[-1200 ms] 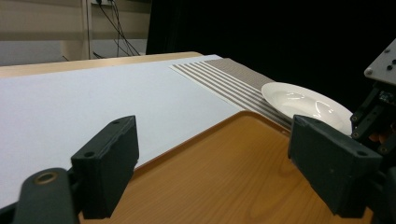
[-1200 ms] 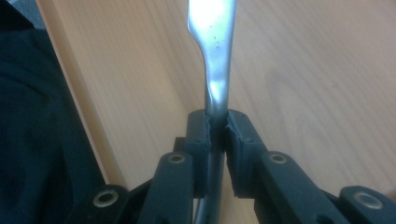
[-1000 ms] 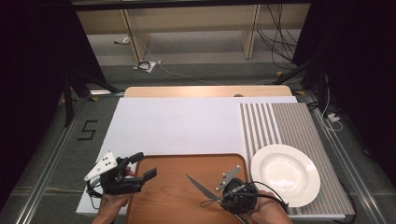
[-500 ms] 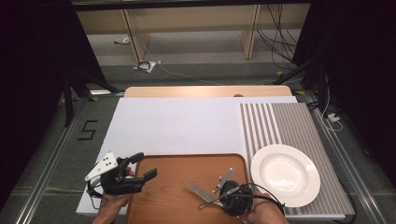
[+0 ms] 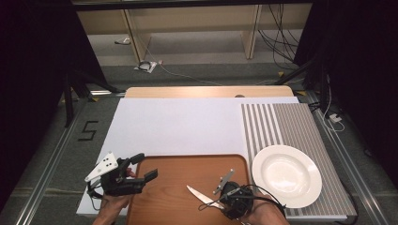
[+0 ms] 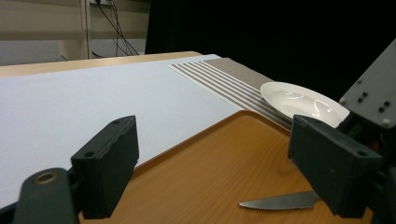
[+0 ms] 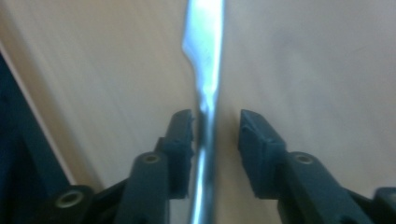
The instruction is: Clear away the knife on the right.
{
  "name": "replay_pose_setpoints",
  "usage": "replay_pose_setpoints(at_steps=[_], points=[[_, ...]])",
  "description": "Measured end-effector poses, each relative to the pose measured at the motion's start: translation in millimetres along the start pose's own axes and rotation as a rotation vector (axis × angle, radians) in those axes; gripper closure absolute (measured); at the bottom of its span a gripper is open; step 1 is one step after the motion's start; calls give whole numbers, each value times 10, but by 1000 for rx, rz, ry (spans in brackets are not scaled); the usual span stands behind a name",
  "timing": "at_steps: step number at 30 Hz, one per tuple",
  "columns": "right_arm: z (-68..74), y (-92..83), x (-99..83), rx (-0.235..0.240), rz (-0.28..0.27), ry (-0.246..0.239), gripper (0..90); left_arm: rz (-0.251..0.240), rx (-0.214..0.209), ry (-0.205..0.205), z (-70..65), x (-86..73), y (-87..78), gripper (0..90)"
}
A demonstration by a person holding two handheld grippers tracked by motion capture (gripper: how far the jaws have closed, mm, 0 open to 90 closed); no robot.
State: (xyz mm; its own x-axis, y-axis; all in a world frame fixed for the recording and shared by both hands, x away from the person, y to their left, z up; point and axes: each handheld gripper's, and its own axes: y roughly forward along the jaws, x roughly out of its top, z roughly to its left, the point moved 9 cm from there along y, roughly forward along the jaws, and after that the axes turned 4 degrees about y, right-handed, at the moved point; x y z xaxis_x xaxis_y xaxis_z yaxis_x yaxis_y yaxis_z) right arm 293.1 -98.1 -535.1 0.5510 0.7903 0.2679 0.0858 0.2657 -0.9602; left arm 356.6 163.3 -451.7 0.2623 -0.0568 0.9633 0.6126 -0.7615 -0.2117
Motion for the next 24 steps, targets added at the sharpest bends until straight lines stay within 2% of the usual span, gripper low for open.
replay_pose_setpoints(at_steps=[2,4,6,8,15,21,24], points=[[-15,-54,29,-7,-43,1,643,0,1,-1,4,0,-2,163],[-10,-100,68,-15,-99,-20,667,-1,1,-2,5,1,-4,163],[10,-127,104,-10,-144,-39,730,-1,1,-1,2,2,-6,163],[30,-128,117,-13,-164,-65,795,-1,1,-1,-1,2,-6,163],[140,-30,74,21,-160,-120,898,-1,-2,-1,-8,1,-5,163],[161,75,-17,9,-103,-153,900,-2,-2,-1,-9,1,-5,163],[158,86,-31,4,-101,-154,900,0,-3,-2,-11,-1,-2,163]])
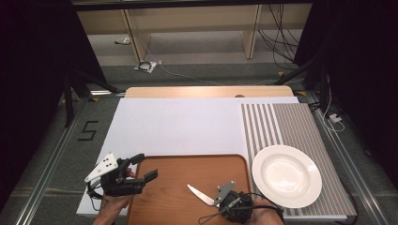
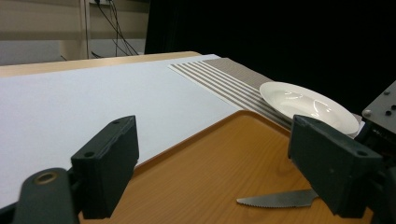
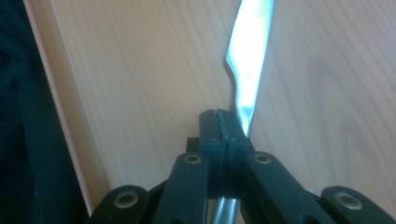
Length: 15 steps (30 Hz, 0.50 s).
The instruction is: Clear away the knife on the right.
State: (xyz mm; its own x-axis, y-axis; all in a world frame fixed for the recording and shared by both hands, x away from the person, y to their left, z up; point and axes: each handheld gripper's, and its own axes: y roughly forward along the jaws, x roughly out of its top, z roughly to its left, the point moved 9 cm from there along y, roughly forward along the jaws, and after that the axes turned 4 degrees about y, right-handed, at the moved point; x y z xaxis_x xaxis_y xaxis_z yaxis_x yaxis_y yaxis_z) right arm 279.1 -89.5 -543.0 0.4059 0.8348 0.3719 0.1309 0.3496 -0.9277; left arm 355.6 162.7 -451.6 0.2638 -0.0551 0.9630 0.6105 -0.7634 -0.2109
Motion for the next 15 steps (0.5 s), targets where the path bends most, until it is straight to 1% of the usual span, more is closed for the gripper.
replay_pose_setpoints(at_steps=[3,4,9,13,15], points=[[-24,5,-16,-26,11,5,900,1,-1,0,-3,-2,2,163],[-41,5,-18,-31,9,-1,900,2,-1,1,-3,-2,1,163],[-87,-8,-39,-42,7,24,900,1,0,0,1,-1,0,163],[-135,-17,-56,-59,6,27,900,1,-1,0,-3,-1,0,163],[-151,-24,-70,-68,9,36,900,0,-1,-1,-2,-1,-1,163]])
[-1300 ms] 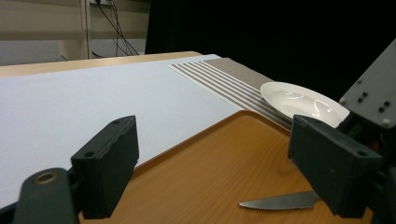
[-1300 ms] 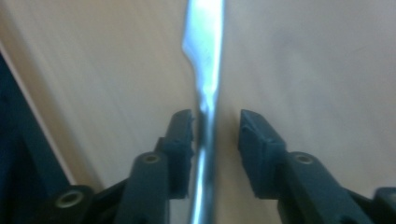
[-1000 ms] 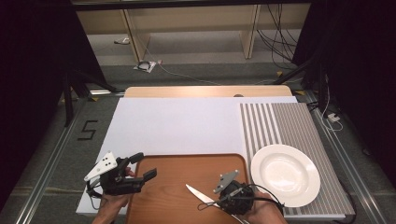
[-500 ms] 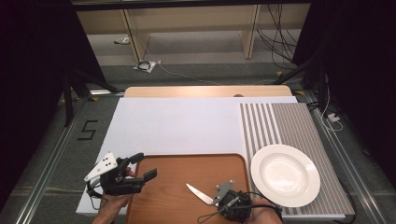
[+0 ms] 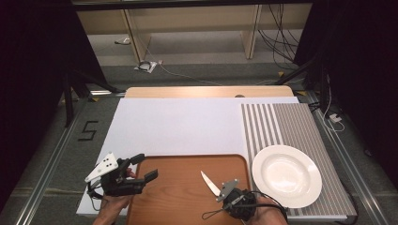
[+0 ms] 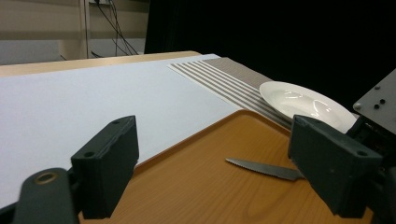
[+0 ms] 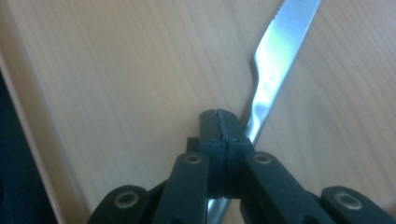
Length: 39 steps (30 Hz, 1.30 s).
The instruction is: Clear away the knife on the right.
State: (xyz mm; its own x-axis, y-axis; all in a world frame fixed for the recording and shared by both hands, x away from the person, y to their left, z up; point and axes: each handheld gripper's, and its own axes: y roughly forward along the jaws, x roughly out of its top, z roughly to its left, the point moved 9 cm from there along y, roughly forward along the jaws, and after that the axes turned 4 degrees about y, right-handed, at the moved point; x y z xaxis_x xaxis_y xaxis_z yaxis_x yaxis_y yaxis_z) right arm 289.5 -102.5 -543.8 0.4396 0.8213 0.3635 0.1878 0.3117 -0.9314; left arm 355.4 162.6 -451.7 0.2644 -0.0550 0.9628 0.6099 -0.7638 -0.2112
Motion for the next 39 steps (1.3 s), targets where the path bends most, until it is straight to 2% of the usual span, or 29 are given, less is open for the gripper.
replay_pose_setpoints(at_steps=[12,21,39], points=[[-147,-40,-98,-62,5,28,900,2,2,0,5,-4,3,163],[-240,-77,-193,-90,5,58,900,2,0,1,-1,-3,0,163],[-294,-129,-329,-99,3,96,900,2,2,0,4,-4,3,163]])
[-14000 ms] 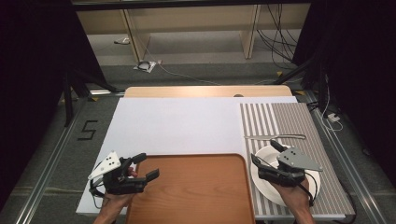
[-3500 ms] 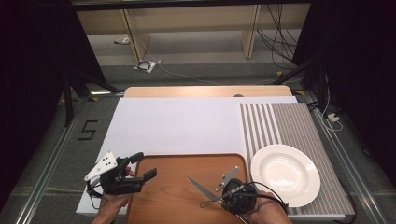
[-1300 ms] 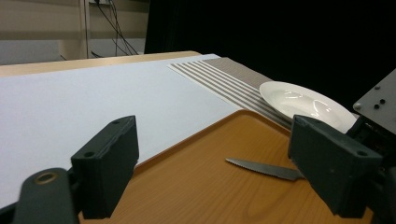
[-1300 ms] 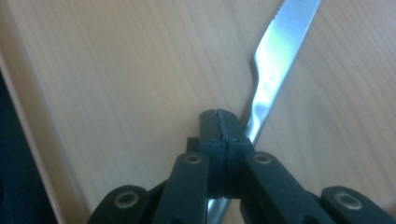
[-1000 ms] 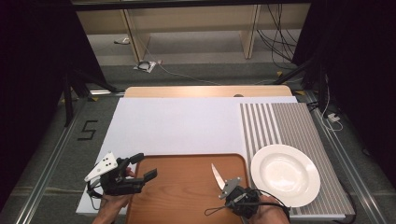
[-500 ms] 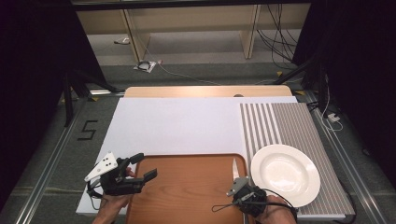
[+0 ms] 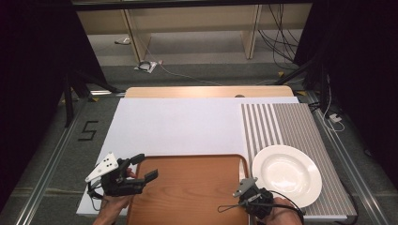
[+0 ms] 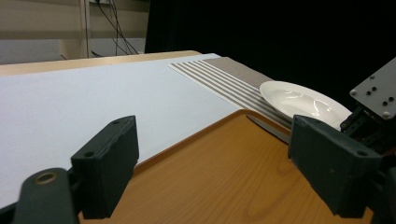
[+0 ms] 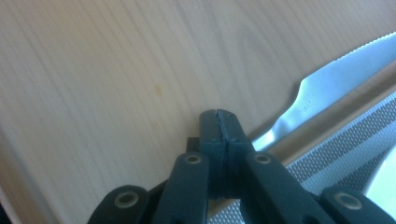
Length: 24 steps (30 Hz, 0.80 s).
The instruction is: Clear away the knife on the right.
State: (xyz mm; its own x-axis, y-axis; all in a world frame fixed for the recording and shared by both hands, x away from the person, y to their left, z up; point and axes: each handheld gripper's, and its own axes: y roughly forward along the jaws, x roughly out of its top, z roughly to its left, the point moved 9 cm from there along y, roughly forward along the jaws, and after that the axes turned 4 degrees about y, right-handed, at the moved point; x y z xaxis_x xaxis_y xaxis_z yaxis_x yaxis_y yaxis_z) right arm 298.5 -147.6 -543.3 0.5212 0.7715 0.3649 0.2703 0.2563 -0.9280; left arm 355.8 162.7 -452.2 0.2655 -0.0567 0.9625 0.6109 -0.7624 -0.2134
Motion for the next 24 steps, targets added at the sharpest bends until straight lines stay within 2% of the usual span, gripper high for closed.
replay_pose_setpoints(at_steps=[6,8,13,15,19,22,24], points=[[-14,-9,1,1,-11,6,884,2,-1,2,-1,-2,0,163],[-45,-24,31,-6,-50,27,852,0,-1,0,0,0,2,163],[-162,-140,144,-2,-196,114,731,3,-3,2,-3,-3,4,163],[-214,-194,176,-17,-242,144,694,3,-4,2,-6,-2,2,163],[-272,-294,247,-18,-346,195,605,5,-5,1,-7,-6,4,163],[-300,-372,301,-23,-426,215,550,12,-8,3,-10,-16,17,163],[-317,-429,340,-11,-483,242,508,12,-10,4,-15,-16,20,162]])
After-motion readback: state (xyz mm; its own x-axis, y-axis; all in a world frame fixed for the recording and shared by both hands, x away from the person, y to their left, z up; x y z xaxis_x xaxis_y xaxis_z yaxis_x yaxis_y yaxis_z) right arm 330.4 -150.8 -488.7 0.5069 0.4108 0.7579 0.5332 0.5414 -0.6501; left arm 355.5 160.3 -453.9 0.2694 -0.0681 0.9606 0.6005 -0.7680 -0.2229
